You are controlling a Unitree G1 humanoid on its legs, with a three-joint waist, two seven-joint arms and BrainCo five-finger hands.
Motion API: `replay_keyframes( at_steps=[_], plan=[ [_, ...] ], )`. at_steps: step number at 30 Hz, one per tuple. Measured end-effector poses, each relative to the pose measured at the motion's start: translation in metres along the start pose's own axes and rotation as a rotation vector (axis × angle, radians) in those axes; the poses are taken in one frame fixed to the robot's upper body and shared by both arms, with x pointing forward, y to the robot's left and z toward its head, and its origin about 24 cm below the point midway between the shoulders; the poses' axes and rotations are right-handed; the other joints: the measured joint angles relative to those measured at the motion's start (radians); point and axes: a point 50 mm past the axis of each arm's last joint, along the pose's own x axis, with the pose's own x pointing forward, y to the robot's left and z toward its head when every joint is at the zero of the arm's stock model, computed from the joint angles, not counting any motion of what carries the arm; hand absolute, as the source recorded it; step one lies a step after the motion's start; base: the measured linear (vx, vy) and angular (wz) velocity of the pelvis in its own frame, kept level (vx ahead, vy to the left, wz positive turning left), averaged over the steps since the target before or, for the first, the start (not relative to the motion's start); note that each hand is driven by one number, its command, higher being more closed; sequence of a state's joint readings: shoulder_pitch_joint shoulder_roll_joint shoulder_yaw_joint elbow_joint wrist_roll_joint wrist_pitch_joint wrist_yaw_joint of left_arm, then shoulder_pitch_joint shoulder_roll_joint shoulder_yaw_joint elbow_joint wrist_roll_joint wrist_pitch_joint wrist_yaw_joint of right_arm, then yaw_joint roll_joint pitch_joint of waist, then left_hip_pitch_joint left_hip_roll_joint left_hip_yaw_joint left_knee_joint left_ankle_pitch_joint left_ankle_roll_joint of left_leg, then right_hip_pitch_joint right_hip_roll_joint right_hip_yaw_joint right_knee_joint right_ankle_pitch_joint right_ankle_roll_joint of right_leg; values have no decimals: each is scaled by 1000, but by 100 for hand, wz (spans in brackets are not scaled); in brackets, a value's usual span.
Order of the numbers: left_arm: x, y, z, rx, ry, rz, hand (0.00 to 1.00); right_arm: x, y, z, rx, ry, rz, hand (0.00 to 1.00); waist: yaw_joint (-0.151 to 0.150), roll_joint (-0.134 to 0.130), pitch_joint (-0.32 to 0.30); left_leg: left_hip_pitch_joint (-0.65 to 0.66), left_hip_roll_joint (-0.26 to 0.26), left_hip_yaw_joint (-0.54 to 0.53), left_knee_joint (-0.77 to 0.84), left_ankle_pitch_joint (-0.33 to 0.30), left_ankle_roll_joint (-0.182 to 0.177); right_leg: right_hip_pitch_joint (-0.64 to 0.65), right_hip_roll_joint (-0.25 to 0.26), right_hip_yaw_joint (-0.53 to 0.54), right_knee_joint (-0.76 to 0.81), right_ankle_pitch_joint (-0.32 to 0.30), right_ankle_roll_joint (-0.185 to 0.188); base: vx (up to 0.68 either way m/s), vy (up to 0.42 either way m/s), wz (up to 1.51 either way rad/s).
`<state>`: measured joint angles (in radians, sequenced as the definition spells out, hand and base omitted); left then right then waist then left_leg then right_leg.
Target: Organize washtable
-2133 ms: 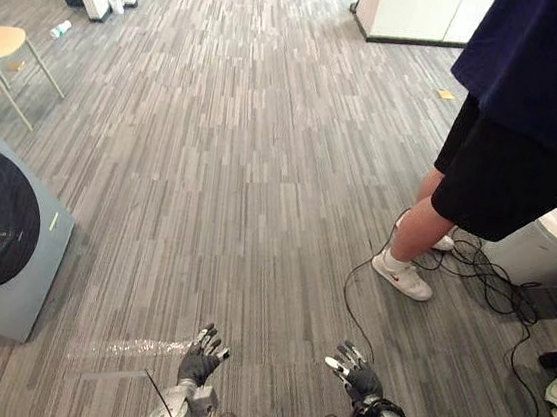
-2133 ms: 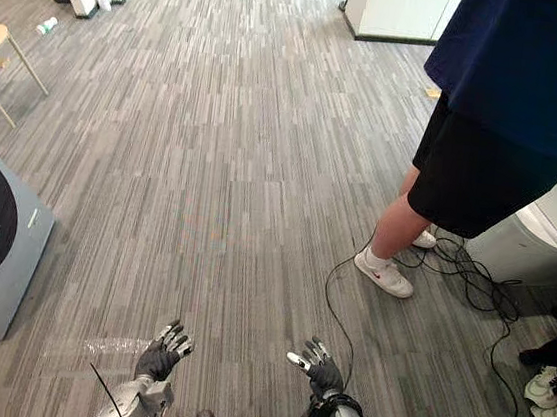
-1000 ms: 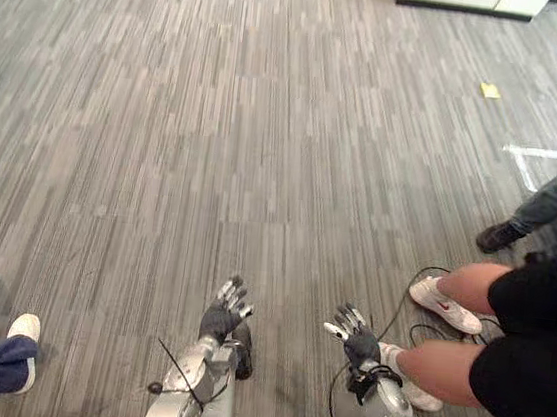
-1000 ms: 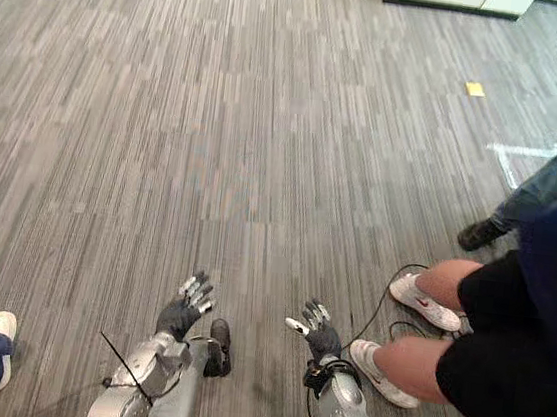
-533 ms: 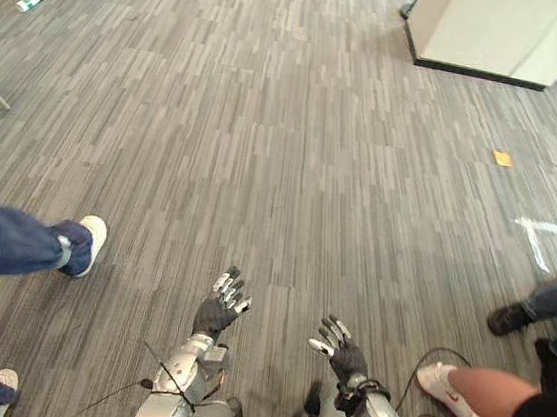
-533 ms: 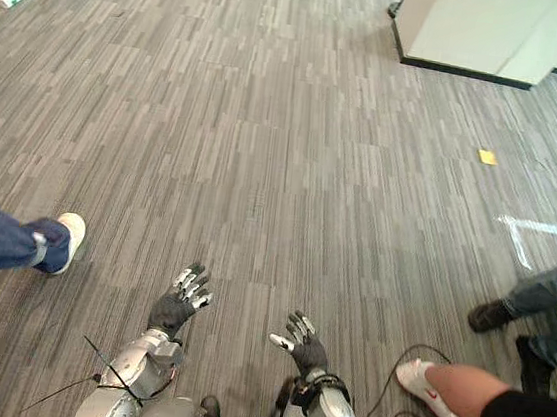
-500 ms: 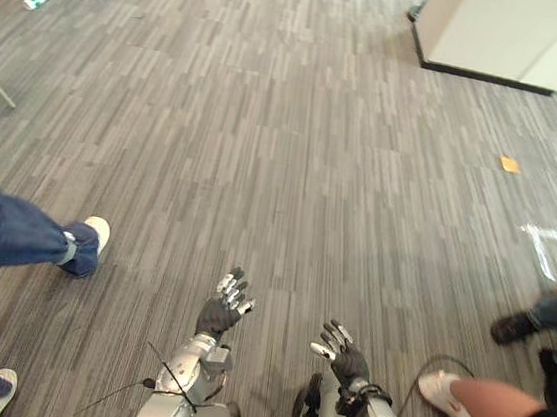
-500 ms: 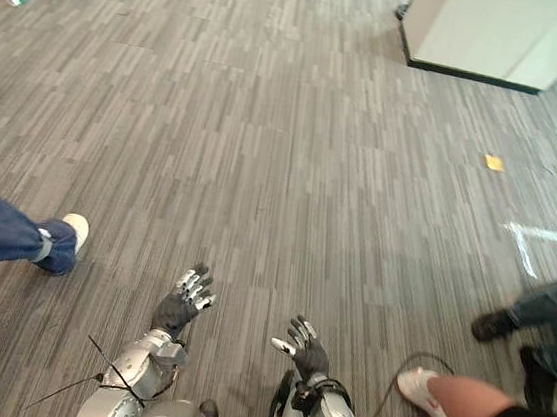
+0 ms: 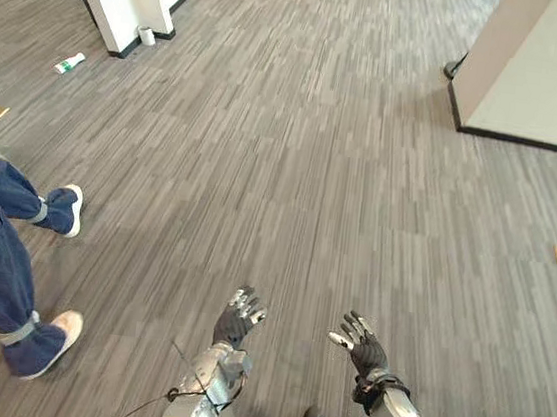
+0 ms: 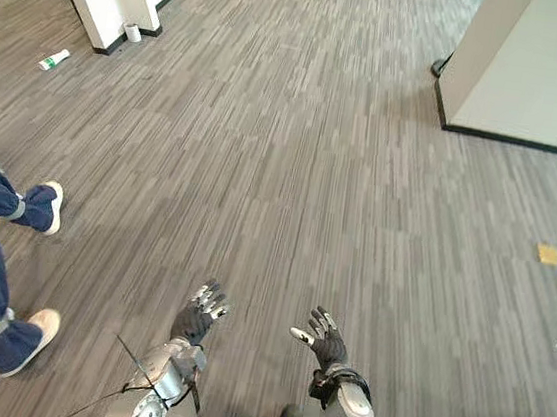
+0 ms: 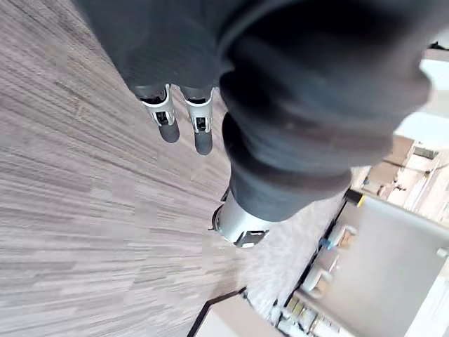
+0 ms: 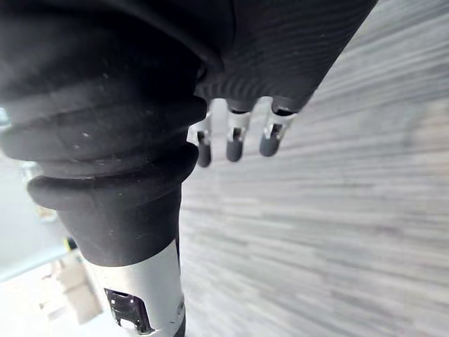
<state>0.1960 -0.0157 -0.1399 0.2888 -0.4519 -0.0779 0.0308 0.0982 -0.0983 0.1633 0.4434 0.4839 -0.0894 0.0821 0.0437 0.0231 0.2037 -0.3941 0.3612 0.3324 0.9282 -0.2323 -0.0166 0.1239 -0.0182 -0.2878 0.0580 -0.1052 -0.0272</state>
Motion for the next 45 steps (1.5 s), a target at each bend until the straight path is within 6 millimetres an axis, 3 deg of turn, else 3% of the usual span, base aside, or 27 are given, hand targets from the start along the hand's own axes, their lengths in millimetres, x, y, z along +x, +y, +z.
replay_keyframes(
  at_steps=[1,2,3,4,6,8,10,12,14,16,17,19,21,22,24,25,27,29,30,33,35,36,37,38,40,43,45],
  plan=[
    [-2,6,4,-9,-18,29,0,4,2,5,-4,-14,10,0,7,6,4,-50,-23,29,-229,20,-30,37,-5,4,-11,-39,19,780,97,-20],
    [-6,14,5,-17,-28,67,0,5,3,6,-6,-18,14,0,15,12,4,-58,-60,34,-477,77,-104,66,-17,5,-11,-80,53,797,190,-23],
    [-9,17,6,-24,-34,88,0,5,3,6,-8,-16,14,0,28,18,3,-57,-69,35,-582,110,-123,86,-20,13,-11,-101,67,839,252,-45],
    [-14,26,8,-28,-46,128,0,6,3,1,-4,4,8,0,50,-3,-3,-51,-90,37,-548,219,-72,121,-55,36,7,-140,90,866,254,-50],
    [-22,42,11,-36,-66,201,0,9,12,-4,-9,28,41,0,53,-27,-15,-55,-104,32,-428,169,24,102,-116,31,141,-156,97,677,224,-39],
    [-29,53,20,-11,-101,241,0,13,26,-4,10,26,88,0,48,-77,-24,-2,-143,95,-331,60,120,-55,-255,62,584,-117,70,828,354,-22],
    [-29,59,25,39,-102,246,0,20,36,-4,31,33,114,0,33,-93,-13,101,-175,108,-323,-26,119,-165,-311,77,907,-52,81,672,171,-12],
    [-29,61,26,60,-102,246,0,23,43,-3,36,35,129,0,23,-72,-2,262,-185,128,-389,-79,92,-247,-300,64,1089,-77,43,605,60,-33],
    [-24,56,30,77,-112,216,0,21,42,-2,38,21,130,0,0,-66,2,423,-223,133,-529,-98,71,-356,-292,-10,1055,-115,4,653,23,-1],
    [-8,43,36,117,-113,139,0,15,36,-7,50,31,106,0,-43,-62,2,498,-229,101,-598,-116,37,-476,-257,-53,796,-129,16,545,-13,50],
    [-3,39,37,129,-111,122,0,13,34,-9,54,36,97,0,-58,-63,3,516,-228,92,-611,-120,25,-501,-252,-64,686,-115,24,493,-82,60],
    [12,25,39,161,-106,78,0,7,28,-18,61,66,76,0,-80,-65,4,617,-224,84,-664,-150,-42,-535,-240,-164,209,28,64,812,-191,49],
    [15,24,34,178,-87,79,0,2,25,-23,60,82,69,0,-88,-64,-2,715,-230,88,-687,-160,-83,-558,-232,-216,166,26,63,792,-204,10],
    [13,27,23,190,-48,95,0,-4,18,-29,46,108,52,0,-89,-54,-31,732,-177,65,-569,-156,-92,-573,-192,-162,241,148,-63,879,-237,-9],
    [11,20,13,189,-18,72,0,-5,9,-26,31,101,29,0,-88,3,-46,642,-72,24,-318,-62,-95,-585,-164,-155,356,170,-60,946,-267,-29],
    [8,17,5,173,9,67,0,-3,1,-19,1,88,14,0,-74,73,-54,538,41,-9,-46,159,-95,-558,-102,-156,412,97,-91,1014,-217,-63],
    [8,14,-3,151,43,60,0,3,-2,-7,-19,55,11,0,-70,100,-43,417,87,-63,210,132,-53,-490,-51,-137,405,37,-90,834,-102,-58],
    [7,15,-8,138,72,63,0,8,3,1,-20,28,16,0,-71,46,-8,319,67,-58,325,45,56,-254,-26,-91,314,-26,-60,732,-61,-23],
    [5,17,-9,126,75,69,0,9,6,2,-17,19,20,0,-65,28,-10,292,61,-34,309,27,67,-206,-26,-74,286,-31,-54,664,-24,-47],
    [2,19,-6,96,56,80,0,21,21,25,-21,-70,75,0,-35,-8,-3,102,16,-5,-12,-26,37,-76,-42,9,220,-70,5,640,90,-79],
    [-1,19,-4,82,40,90,0,23,24,31,-20,-102,85,0,-25,6,-8,44,-74,-93,-470,71,-88,-55,-93,65,274,-154,91,600,283,-93],
    [-4,19,-5,73,40,94,0,22,21,30,-28,-99,78,0,-25,15,-13,50,-83,-118,-550,106,-108,-50,-97,78,308,-189,115,733,487,-106],
    [-12,22,-8,60,37,111,0,21,21,24,-34,-73,84,0,-19,9,-16,54,-96,-135,-466,219,-75,-34,-136,119,378,-259,148,731,505,-88],
    [-15,27,-7,67,36,125,0,19,25,12,-26,-29,95,0,-28,-28,-18,51,-113,-119,-351,125,-39,-31,-198,125,465,-275,161,711,501,-77],
    [-13,35,4,97,5,134,0,20,34,6,-7,-7,119,0,-23,-96,-15,84,-148,-40,-306,44,2,-152,-315,121,708,-209,127,463,319,-47],
    [-9,37,18,112,-36,125,0,24,41,9,37,-16,129,0,-26,-81,14,207,-158,-6,-380,11,25,-245,-376,33,881,-154,70,429,216,-33],
    [-8,30,28,109,-88,101,0,22,45,10,81,-35,136,0,-29,-67,10,339,-168,28,-547,40,6,-265,-345,-107,682,-164,78,420,89,-22]
  ],
)
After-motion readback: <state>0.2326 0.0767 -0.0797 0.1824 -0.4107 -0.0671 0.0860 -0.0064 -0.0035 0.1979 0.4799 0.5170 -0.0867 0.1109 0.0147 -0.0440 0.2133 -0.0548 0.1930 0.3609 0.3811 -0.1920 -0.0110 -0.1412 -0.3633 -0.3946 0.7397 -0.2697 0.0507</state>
